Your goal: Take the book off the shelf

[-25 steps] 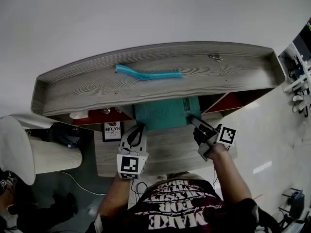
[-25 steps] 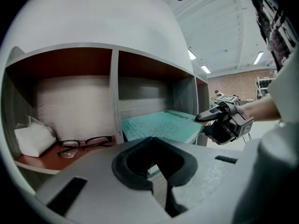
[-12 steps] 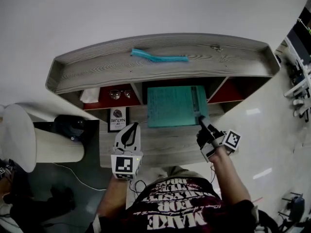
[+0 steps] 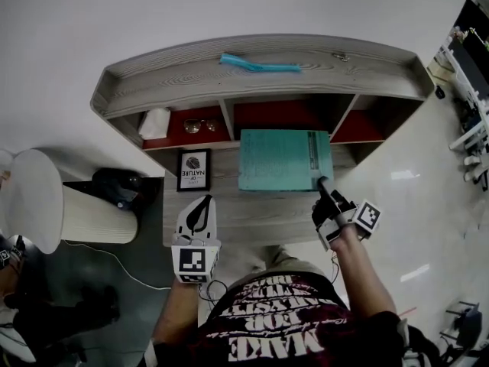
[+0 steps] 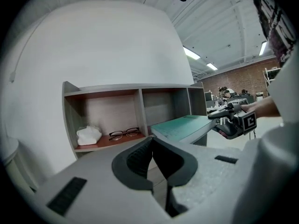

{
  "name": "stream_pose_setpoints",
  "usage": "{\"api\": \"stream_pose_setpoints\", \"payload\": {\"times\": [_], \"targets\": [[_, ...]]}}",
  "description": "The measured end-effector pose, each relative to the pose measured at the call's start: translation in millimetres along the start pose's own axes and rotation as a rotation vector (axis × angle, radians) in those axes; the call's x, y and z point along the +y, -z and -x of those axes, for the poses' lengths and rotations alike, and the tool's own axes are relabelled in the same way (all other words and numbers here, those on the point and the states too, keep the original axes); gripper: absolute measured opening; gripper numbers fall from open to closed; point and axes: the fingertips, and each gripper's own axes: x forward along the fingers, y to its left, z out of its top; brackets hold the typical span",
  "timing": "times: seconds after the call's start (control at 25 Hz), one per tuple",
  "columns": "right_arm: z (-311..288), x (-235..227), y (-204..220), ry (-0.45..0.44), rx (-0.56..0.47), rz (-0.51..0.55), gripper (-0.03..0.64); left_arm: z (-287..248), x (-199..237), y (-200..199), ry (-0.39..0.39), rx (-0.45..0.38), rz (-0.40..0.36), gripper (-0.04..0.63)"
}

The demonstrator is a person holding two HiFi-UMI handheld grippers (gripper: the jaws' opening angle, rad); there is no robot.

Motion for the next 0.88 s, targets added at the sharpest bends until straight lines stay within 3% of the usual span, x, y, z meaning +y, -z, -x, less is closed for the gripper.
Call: {"api": "stream_pose_setpoints", "payload": {"times": [0.16,0.4,0.88], "targets": [[18,-6,10,0.01,-0.009,-0.029,0.181,14,0,0,-0.006,-0.004,-0.01,0.006],[33,-38,26,0.101,0.025,0.0,0.178,21,-3,0,0.006,-0.002,-0.022,0.007],[52,-157,30,0.309,0.004,0.015,0.178,23,-9,18,0.023,0.024,0.011,0.006]]}}
